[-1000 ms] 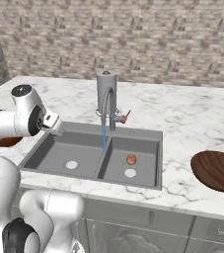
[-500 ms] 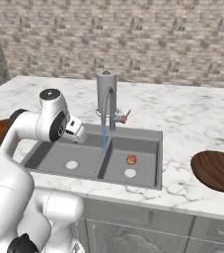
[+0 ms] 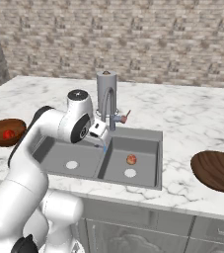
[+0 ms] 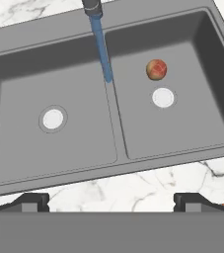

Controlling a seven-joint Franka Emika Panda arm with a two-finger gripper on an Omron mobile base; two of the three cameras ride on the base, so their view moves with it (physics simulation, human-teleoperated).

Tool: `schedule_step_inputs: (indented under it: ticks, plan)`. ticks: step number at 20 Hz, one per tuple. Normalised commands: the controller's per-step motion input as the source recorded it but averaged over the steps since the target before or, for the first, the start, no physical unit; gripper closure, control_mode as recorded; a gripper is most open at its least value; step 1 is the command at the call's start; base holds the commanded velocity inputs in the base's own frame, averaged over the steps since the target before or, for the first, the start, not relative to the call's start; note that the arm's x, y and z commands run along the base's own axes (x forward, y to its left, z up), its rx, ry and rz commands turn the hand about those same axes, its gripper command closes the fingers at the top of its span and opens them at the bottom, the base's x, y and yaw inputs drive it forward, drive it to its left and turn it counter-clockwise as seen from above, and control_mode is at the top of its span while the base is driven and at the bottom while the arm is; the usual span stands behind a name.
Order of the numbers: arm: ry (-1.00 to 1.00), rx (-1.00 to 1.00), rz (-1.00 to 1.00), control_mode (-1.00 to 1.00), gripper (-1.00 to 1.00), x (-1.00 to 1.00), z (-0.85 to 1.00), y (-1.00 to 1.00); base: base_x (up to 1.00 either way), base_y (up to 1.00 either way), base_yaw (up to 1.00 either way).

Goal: Pick the tomatos from the sink and place them in one bowl. Place the peach in the other bowl. Then turn off the sink faucet.

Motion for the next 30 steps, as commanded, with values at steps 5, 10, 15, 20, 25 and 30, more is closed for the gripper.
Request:
schedule_step_inputs:
  ticks: [5, 10, 15, 20, 25, 30]
  plan:
    - [0.02, 0.00, 0.00, -1.00, -1.00, 0.00, -0.05, -0.67, 0.00, 0.00, 0.00]
    - [0.06, -0.05, 0.00, -1.00, -1.00, 0.03, -0.12, -0.59, 0.00, 0.00, 0.00]
    - [0.06, -0.07, 0.00, -1.00, -1.00, 0.09, -0.24, -0.50, 0.00, 0.00, 0.00]
    - [0.00, -0.01, 0.01, -1.00, -1.00, 0.24, -0.25, -0.17, 0.00, 0.00, 0.00]
    - [0.00, 0.00, 0.00, -1.00, -1.00, 0.36, -0.15, 0.00, 0.00, 0.00, 0.00]
    - [0.00, 0.00, 0.00, -1.00, -1.00, 0.31, -0.14, 0.00, 0.00, 0.00, 0.00]
